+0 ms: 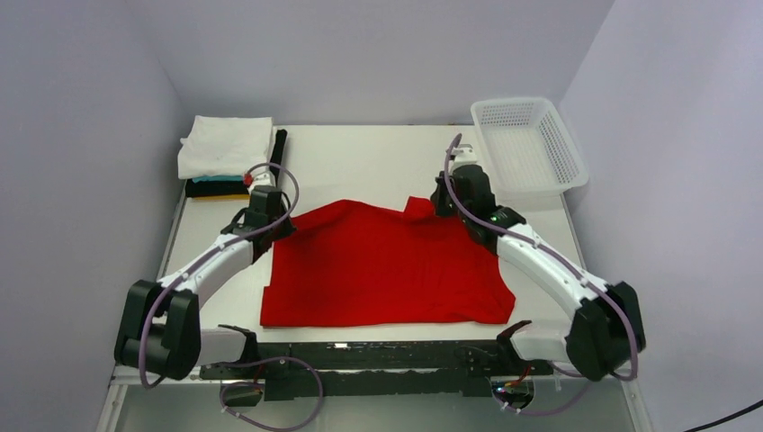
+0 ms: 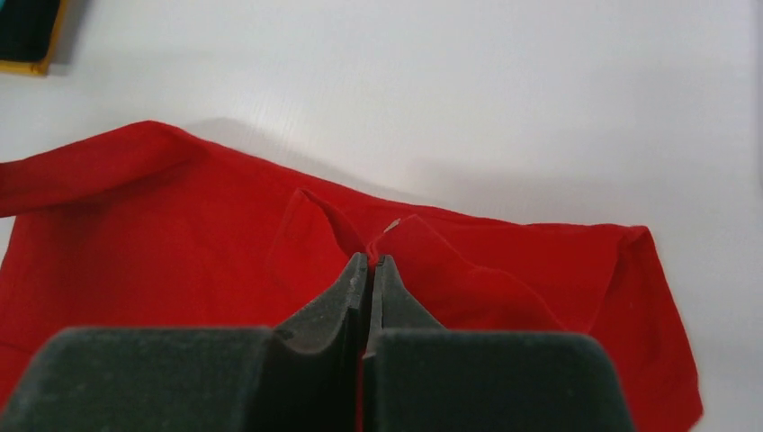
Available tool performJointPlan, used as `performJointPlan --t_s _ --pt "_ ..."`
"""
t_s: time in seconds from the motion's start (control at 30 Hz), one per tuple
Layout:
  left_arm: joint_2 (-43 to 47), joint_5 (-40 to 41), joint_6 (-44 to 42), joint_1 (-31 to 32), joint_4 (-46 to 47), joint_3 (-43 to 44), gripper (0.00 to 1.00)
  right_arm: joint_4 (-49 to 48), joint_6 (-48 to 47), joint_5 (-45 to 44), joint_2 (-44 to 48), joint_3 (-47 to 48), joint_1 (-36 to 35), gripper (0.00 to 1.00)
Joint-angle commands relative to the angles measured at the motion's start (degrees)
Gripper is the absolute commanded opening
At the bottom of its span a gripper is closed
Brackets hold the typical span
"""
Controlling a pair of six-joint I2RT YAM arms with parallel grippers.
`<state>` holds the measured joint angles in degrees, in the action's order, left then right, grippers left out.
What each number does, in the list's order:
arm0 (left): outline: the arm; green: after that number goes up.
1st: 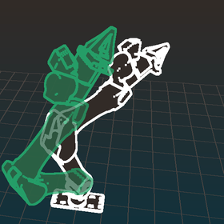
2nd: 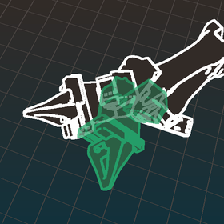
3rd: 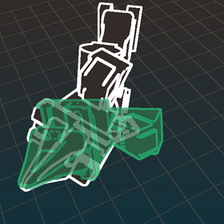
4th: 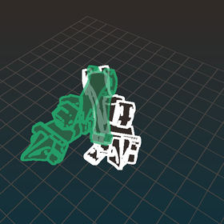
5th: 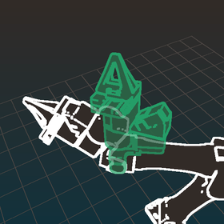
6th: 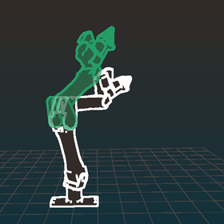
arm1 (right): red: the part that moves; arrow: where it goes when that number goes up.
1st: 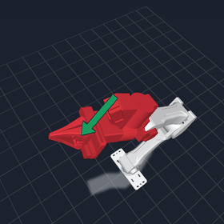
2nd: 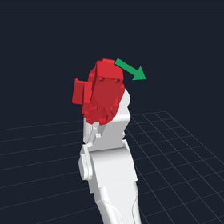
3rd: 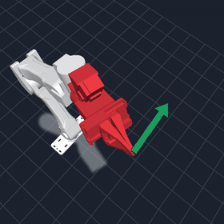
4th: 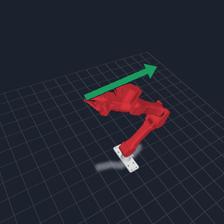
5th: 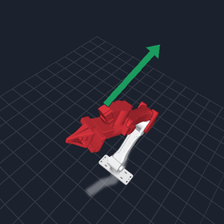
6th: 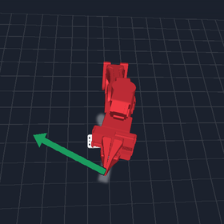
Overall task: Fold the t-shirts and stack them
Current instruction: Fold the other side of the tshirt into a rectangle
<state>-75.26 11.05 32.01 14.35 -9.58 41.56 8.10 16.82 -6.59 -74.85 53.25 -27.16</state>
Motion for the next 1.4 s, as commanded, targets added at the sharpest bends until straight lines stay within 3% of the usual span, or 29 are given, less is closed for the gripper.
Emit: performJointPlan --t_s 0.0,0.33,0.73,1.03,1.27,1.37 --pt "6.5 4.3 3.3 3.1 3.1 -5.9 0.0 4.8 2.5 -5.2 9.3 -4.6 -0.9 0.0" --pt "19.6 7.1 7.6 6.2 4.0 -16.5 0.0 17.1 4.9 -6.6 22.5 -10.1 -1.3 0.0" --pt "28.6 6.2 9.8 6.9 1.0 -21.0 0.0 24.8 6.6 -5.4 27.5 -9.2 -1.3 0.0" --pt "31.2 5.5 10.7 6.9 0.4 -24.1 0.0 28.7 8.4 -4.5 29.2 -10.1 -1.4 0.0" --pt "28.7 6.1 13.3 6.9 3.8 -26.1 0.03 25.6 9.8 -3.1 25.6 -13.9 -1.4 0.01" --pt "28.8 6.8 14.0 6.9 0.9 -25.7 0.11 29.6 12.0 -3.4 26.1 -14.2 -1.4 0.05"
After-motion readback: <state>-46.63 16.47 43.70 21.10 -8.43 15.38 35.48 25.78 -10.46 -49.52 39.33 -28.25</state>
